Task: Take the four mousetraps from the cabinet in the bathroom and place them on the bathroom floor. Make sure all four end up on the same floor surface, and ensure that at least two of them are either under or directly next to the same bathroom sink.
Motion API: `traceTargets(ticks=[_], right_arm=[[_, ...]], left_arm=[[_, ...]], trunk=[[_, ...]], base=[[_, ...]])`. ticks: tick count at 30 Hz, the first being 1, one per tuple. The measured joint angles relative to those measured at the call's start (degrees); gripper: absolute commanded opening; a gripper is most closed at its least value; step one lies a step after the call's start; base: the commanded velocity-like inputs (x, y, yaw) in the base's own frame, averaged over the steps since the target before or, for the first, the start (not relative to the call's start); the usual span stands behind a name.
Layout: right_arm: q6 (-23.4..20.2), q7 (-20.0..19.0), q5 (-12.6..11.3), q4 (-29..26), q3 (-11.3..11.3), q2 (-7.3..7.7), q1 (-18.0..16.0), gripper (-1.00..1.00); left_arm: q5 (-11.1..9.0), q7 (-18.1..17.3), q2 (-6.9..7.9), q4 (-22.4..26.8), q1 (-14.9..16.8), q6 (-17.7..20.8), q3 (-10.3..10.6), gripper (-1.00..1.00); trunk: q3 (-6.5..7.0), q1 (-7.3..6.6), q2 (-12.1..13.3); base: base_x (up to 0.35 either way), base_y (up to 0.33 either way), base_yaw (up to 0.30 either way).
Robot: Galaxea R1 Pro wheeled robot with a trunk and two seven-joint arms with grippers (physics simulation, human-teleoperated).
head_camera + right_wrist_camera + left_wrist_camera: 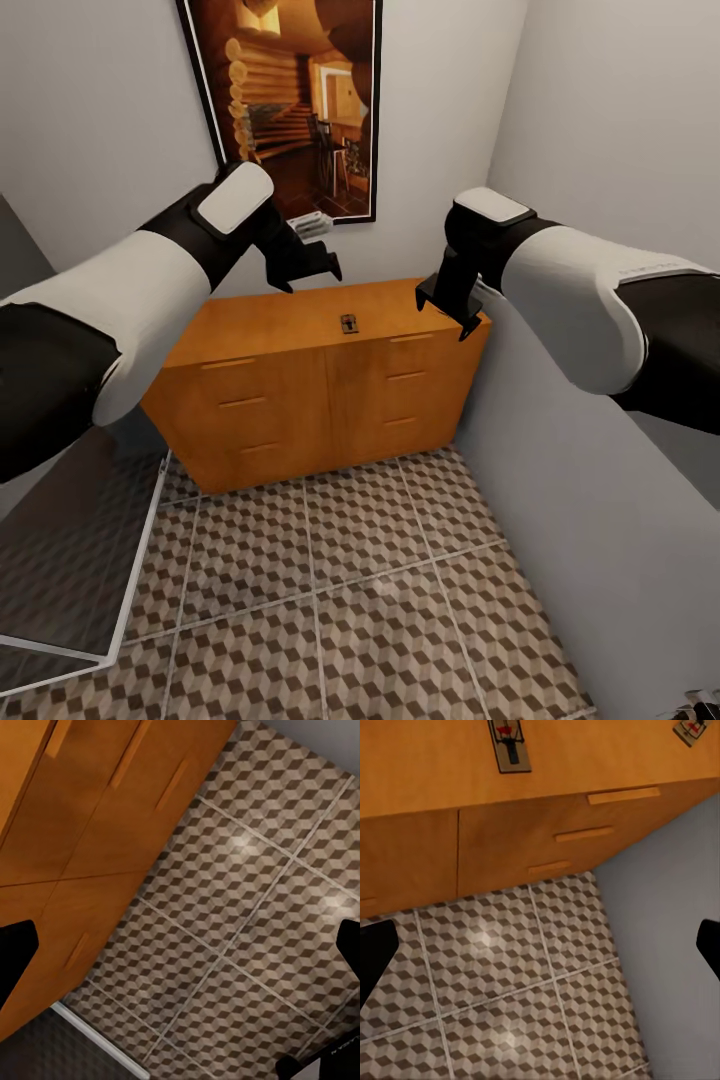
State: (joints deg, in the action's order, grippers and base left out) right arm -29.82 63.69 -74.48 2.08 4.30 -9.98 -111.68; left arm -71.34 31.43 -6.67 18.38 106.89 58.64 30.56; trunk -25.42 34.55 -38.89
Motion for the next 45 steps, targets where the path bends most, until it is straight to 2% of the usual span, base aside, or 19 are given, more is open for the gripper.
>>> traceTargets(ticks=[15, 45], right_arm=[[-0.1, 0.1, 0.0, 0.0, 0.0, 0.0, 1.0, 1.0], [-0.1, 0.3, 0.0, 0.0, 0.0, 0.0, 1.4, 1.0]], left_arm=[[0.1, 0.0, -1.82, -3.3, 0.0, -0.3, 0.0, 1.0], [0.0, 0.2, -2.89, -5.0, 0.0, -0.2, 0.0, 1.0]], trunk=[[0.0, -0.03, 0.0], [0.0, -0.02, 0.0]], base=[[0.201, 0.0, 0.0], [0.069, -0.011, 0.0]])
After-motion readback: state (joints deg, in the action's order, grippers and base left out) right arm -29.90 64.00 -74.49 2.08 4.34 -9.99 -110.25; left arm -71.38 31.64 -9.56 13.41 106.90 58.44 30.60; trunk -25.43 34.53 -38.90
